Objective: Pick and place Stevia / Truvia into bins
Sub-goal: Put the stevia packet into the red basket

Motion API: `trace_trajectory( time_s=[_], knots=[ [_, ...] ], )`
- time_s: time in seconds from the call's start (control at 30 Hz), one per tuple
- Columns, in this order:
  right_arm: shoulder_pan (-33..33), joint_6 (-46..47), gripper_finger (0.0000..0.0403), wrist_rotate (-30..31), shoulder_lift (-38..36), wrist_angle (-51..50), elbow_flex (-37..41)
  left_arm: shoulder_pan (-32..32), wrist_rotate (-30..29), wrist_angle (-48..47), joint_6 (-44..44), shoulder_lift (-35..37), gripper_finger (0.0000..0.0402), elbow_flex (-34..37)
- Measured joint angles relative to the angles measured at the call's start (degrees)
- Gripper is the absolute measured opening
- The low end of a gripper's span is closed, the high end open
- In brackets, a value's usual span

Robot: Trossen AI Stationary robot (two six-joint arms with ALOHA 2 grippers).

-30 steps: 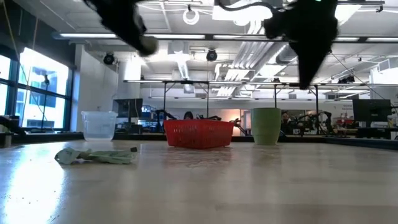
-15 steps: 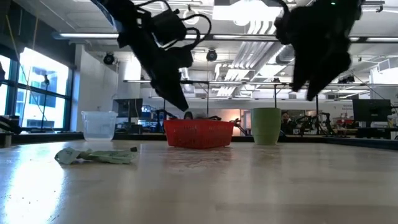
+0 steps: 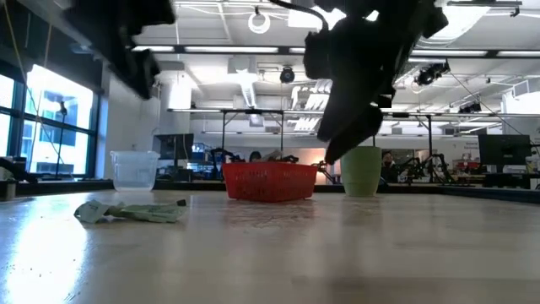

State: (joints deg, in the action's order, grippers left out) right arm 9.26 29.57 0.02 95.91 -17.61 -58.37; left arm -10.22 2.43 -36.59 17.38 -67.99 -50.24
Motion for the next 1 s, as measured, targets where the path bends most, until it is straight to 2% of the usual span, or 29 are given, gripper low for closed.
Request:
trace_trajectory(
  time_s=[0.07,0.17,0.23,0.3,0.43,0.53,0.67,0.73,0.8,0.87,1.0],
  knots=[
    [-0.38,-3.76,0.0362,0.03,1.35,-2.0,-1.97,-6.48,-1.89,8.63,4.03,0.59,0.0233,6.25],
    [-0.64,-8.69,0.0362,0.93,2.14,-6.2,-5.47,-15.01,-7.09,23.33,4.83,-1.54,0.0221,12.91],
    [-0.64,-10.24,0.0362,1.11,2.18,-8.91,-7.56,-17.96,-11.5,25.96,5.09,-4.51,0.0218,14.09],
    [-0.64,-10.45,0.0362,1.17,2.18,-11.07,-9.12,-18.41,-12.89,25.74,4.47,-8.23,0.0219,13.64],
    [-0.64,-10.27,0.0362,0.94,2.18,-14.21,-10.86,-18.29,-8.41,26.52,-3.75,-15.54,0.0226,11.33],
    [-0.64,-9.19,0.0362,0.97,2.18,-16.05,-10.9,-18.31,-7.68,25.76,-8.41,-20.47,0.0231,10.95],
    [-0.63,-8.38,0.0362,1.8,2.18,-18.6,-10.9,-18.34,-10.94,27.28,-10.69,-23.05,0.0232,10.47],
    [-0.62,-7.77,0.0362,2.87,2.18,-19.3,-10.9,-17.57,-10.6,27.72,-11.83,-23.36,0.0224,10.46],
    [-0.62,-7.68,0.0362,3.75,2.18,-19.47,-10.9,-16.28,-9.36,28.19,-12.43,-23.47,0.0201,10.44],
    [-0.62,-7.69,0.0362,3.92,2.18,-19.45,-10.9,-14.58,-7.93,27.18,-12.43,-23.45,0.016,10.37],
    [-1.01,-7.55,0.0362,4.09,2.18,-19.87,-10.9,-10.23,-4.54,22.87,-13.06,-22.77,0.0037,10.03]
  ],
)
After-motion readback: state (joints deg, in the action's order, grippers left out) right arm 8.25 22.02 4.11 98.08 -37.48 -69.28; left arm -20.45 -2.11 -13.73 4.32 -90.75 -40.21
